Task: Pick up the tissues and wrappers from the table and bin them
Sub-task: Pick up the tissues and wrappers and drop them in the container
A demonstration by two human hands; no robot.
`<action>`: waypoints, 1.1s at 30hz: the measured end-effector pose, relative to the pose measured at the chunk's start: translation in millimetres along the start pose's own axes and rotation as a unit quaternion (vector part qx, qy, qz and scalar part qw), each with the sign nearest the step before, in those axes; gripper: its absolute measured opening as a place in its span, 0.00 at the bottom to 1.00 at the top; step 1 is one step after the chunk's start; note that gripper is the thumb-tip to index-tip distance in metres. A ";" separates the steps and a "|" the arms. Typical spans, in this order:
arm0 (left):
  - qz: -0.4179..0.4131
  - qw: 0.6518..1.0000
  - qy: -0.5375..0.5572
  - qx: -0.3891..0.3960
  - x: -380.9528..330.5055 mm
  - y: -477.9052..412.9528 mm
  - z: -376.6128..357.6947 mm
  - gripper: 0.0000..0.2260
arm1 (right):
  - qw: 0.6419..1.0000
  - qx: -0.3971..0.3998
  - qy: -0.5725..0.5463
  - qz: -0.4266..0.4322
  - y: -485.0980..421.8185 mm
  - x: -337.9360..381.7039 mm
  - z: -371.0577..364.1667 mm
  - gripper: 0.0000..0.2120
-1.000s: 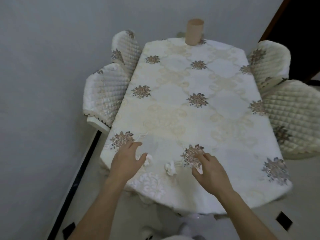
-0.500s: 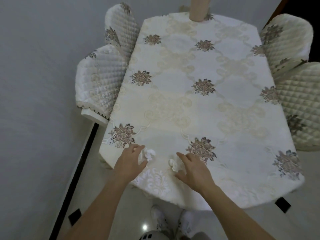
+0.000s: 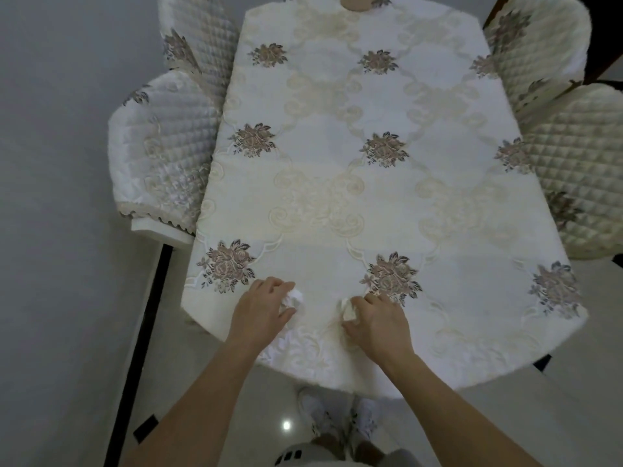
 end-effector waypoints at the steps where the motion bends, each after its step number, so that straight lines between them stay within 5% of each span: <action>1: -0.006 1.000 -0.004 0.000 -1.2 -1.4 -1.6 0.19 | 1.000 -0.002 0.003 -0.008 1.2 -0.5 0.2 0.14; 16: 0.026 0.996 0.045 -0.069 -23.9 0.9 -3.8 0.04 | 0.991 -0.067 -0.094 -0.063 13.4 -15.6 23.9 0.11; 24: 0.049 0.954 0.233 -0.183 -88.7 -35.0 60.9 0.04 | 0.959 -0.093 -0.255 -0.086 1.9 -32.0 101.8 0.11; 33: -0.014 0.931 0.227 -0.287 -158.6 -57.5 126.2 0.05 | 0.920 -0.215 -0.325 -0.031 4.2 -56.4 195.4 0.09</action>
Point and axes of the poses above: each hand's wrist, its own y-axis away from the middle knuckle, its own z-axis out of the back of the hand, x = y × z, the point moved 2 cm from there along -y, towards the middle knuckle, and after that the axes turned 9 degrees about -z, right-handed, at the moved point
